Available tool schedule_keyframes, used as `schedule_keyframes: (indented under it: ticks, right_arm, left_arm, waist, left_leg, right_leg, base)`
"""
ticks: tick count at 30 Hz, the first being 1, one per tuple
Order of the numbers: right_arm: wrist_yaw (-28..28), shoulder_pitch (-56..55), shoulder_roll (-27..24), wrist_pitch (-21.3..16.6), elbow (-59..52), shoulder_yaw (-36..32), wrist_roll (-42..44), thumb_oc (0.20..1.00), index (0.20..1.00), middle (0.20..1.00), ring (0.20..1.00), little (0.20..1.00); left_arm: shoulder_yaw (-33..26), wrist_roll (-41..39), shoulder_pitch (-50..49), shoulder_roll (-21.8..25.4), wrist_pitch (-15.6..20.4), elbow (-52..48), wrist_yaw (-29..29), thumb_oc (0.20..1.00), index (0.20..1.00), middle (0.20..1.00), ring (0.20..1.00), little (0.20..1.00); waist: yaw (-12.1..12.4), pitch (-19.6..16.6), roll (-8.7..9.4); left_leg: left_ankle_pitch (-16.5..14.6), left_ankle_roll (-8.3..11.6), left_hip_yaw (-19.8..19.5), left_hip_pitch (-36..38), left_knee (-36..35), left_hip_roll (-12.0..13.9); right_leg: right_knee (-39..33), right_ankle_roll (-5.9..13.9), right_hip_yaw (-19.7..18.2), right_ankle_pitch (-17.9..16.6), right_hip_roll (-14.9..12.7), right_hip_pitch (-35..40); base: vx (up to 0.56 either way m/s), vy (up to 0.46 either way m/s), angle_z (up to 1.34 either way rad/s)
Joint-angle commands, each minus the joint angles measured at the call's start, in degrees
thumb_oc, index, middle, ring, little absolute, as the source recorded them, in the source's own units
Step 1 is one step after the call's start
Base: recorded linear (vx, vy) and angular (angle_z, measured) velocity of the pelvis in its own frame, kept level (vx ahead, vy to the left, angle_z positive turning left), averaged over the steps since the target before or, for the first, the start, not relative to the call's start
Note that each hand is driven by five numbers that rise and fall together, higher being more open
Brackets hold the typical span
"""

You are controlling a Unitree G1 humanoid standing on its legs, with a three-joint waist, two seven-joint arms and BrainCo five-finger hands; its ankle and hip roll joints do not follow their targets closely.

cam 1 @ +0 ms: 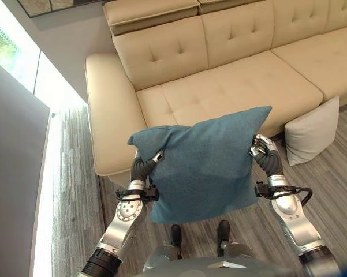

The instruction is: Pick up all the scattered cushions and arrange them neatly on the sofa.

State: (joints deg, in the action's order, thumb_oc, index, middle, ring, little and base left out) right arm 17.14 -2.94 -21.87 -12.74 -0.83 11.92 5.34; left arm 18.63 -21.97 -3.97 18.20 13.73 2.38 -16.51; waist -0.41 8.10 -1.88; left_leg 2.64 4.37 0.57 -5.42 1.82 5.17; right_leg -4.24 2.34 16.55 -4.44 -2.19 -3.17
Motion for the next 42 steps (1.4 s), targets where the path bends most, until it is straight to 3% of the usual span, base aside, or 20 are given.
schedule_keyframes:
  ticks: [1,4,6,8,12,15,16,17,18,21,24,27,30,32,37,42]
  right_arm:
    - [0.14,5.17,1.28,-5.45,-8.23,1.14,-1.08,0.2,0.2,0.2,0.2,0.2]
    - [0.04,5.76,0.85,-5.15,-7.79,1.37,-0.59,0.2,0.2,0.2,0.2,0.2]
    - [0.39,6.41,0.99,-5.02,-7.07,1.72,-0.3,0.2,0.2,0.2,0.2,0.2]
    - [0.75,6.71,1.45,-5.08,-6.92,1.72,0.07,0.2,0.2,0.2,0.2,0.2]
    - [-0.43,6.2,2.77,-4.92,-6.9,2.69,0.05,0.2,0.2,0.2,0.2,0.2]
    - [-2.15,6.49,4.43,-4.34,-6.95,3.44,-0.53,0.2,0.2,0.2,0.2,0.2]
    - [-2.88,6.74,4.73,-4.19,-7.09,3.8,-0.84,0.2,0.2,0.2,0.2,0.2]
    - [-3.23,6.58,5.18,-3.92,-7.26,3.98,-0.9,0.2,0.2,0.2,0.2,0.2]
    - [-3.52,6.47,5.1,-3.73,-7.17,3.98,-0.82,0.2,0.2,0.2,0.2,0.2]
    - [-2.51,7.01,5.01,-4.0,-7.41,3.35,-0.96,0.2,0.2,0.2,0.2,0.2]
    - [-2.64,6.5,4.69,-4.17,-7.34,2.99,-1.56,0.2,0.2,0.2,0.2,0.2]
    - [-2.15,6.03,3.86,-4.45,-7.35,2.01,-1.33,0.2,0.2,0.2,0.2,0.2]
    - [-0.86,6.48,3.0,-4.97,-7.39,1.08,-0.19,0.2,0.2,0.2,0.2,0.2]
    - [-0.43,6.88,2.54,-4.84,-7.53,0.73,0.25,0.2,0.2,0.2,0.2,0.2]
    - [-0.12,6.77,2.68,-4.69,-7.66,0.4,0.43,0.2,0.2,0.2,0.2,0.2]
    - [-0.74,6.67,4.38,-4.45,-7.09,0.74,-0.32,0.2,0.2,0.2,0.2,0.2]
  left_arm:
    - [1.43,-1.98,6.86,0.64,4.32,-5.9,2.02,0.2,0.2,0.2,0.2,0.2]
    - [1.53,-2.01,7.33,0.57,3.83,-5.63,1.84,0.2,0.2,0.2,0.2,0.2]
    - [1.34,-1.57,7.67,0.86,3.36,-5.65,1.6,0.2,0.2,0.2,0.2,0.2]
    - [1.04,-1.39,7.63,1.02,3.42,-6.17,1.64,0.2,0.2,0.2,0.2,0.2]
    - [0.39,-1.15,5.73,1.91,3.07,-6.61,1.9,0.2,0.2,0.2,0.2,0.2]
    - [-0.78,-0.96,4.32,3.39,2.84,-7.86,2.21,0.2,0.2,0.2,0.2,0.2]
    - [-0.99,-0.89,3.83,3.89,3.06,-8.11,2.07,0.2,0.2,0.2,0.2,0.2]
    - [-1.17,-0.93,3.67,3.86,3.2,-8.17,1.92,0.2,0.2,0.2,0.2,0.2]
    - [-0.94,-1.21,3.12,3.61,3.27,-8.36,2.43,0.2,0.2,0.2,0.2,0.2]
    - [-1.22,-1.38,3.99,2.88,3.82,-7.76,2.56,0.2,0.2,0.2,0.2,0.2]
    - [-1.32,-0.88,4.1,2.37,3.97,-7.57,3.07,0.2,0.2,0.2,0.2,0.2]
    - [-0.61,-1.83,4.73,1.26,4.04,-7.68,3.33,0.2,0.2,0.2,0.2,0.2]
    - [0.08,-2.64,6.16,0.92,4.2,-7.54,2.88,0.2,0.2,0.2,0.2,0.2]
    - [0.26,-3.01,6.57,0.83,4.03,-7.2,3.06,0.2,0.2,0.2,0.2,0.2]
    - [0.28,-2.14,7.02,0.92,3.39,-6.4,2.95,0.2,0.2,0.2,0.2,0.2]
    - [-0.64,-2.09,4.86,1.61,3.28,-7.62,3.19,0.2,0.2,0.2,0.2,0.2]
  waist:
    - [0.09,-0.4,3.02]
    - [0.91,-0.33,3.72]
    - [2.58,0.0,3.58]
    - [3.81,0.25,3.53]
    - [4.59,-1.87,3.79]
    - [5.95,-2.21,3.68]
    - [5.36,-1.37,2.88]
    - [4.74,-0.71,2.03]
    - [3.83,-0.51,1.32]
    - [2.13,0.43,1.78]
    - [1.93,-0.28,2.62]
    - [1.4,-1.01,2.97]
    - [0.91,-0.27,3.7]
    - [1.22,-0.1,4.22]
    - [1.74,-0.68,3.88]
    - [3.02,-2.12,3.29]
  left_leg:
    - [-7.68,0.27,-0.43,-2.32,18.4,-2.74]
    - [-7.63,-1.15,-0.36,-7.02,14.0,-4.36]
    - [-1.92,-1.06,-0.23,-11.0,8.37,-5.3]
    - [0.6,-0.58,0.24,-12.87,7.27,-5.07]
    - [-0.65,-2.37,1.15,-8.46,4.3,-5.21]
    - [-3.41,-5.08,3.58,-3.55,3.05,-5.77]
    - [-3.92,-6.14,4.28,-2.02,2.42,-5.66]
    - [-4.69,-6.73,4.64,-0.4,1.86,-5.71]
    - [-5.7,-6.85,3.65,2.0,0.41,-6.06]
    - [-7.41,-6.01,0.89,4.45,0.11,-6.96]
    - [-9.24,-5.18,0.21,5.42,1.16,-7.21]
    - [-10.54,-2.68,-0.49,4.57,4.62,-5.74]
    - [-9.17,-0.39,0.27,-0.96,15.31,-3.51]
    - [-9.25,-1.27,3.58,-4.95,16.21,-2.61]
    - [-4.15,-2.21,10.22,-8.62,9.69,-3.06]
    - [-4.48,-3.73,8.8,-2.66,2.93,-4.97]
  right_leg:
    - [4.59,2.09,-2.87,4.96,-2.84,0.54]
    - [3.67,2.14,-2.83,5.9,-2.37,1.85]
    - [3.1,1.98,-3.48,7.2,-0.55,3.84]
    - [3.05,1.66,-4.46,8.41,0.47,5.2]
    - [4.21,1.93,-6.1,10.43,0.12,7.33]
    - [15.14,5.23,-6.36,9.85,-2.92,4.06]
    - [23.24,7.73,-5.79,6.68,-4.36,-0.15]
    - [26.85,8.57,-3.95,4.64,-6.37,-3.41]
    - [21.48,6.86,-3.23,5.72,-6.85,-5.61]
    - [9.52,6.86,-7.97,1.63,-5.69,-8.56]
    - [6.72,6.43,-7.38,0.84,-5.72,-6.14]
    - [5.35,5.11,-5.53,1.83,-4.93,-3.76]
    - [4.1,3.27,-2.52,3.21,-4.44,-0.71]
    - [2.29,2.51,-0.12,4.58,-4.11,1.78]
    - [1.2,2.45,1.38,6.08,-2.5,4.08]
    - [5.6,3.71,1.09,7.77,-2.56,4.63]
  base:
    - [0.08,-0.117,0.25]
    - [0.15,-0.048,0.1]
    - [0.23,0.014,-0.02]
    - [0.27,0.067,-0.21]
    - [0.3,0.155,-0.59]
    - [0.25,0.277,-0.65]
    - [0.15,0.23,-0.54]
    - [0.3,0.197,-0.13]
    - [0.32,0.075,0.08]
    - [0.32,-0.118,0.1]
    - [0.23,-0.159,0.86]
    - [0.19,-0.199,0.76]
    - [0.12,-0.212,0.73]
    - [0.17,-0.158,0.59]
    - [0.14,0.012,0.19]
    - [0.15,0.142,-0.27]
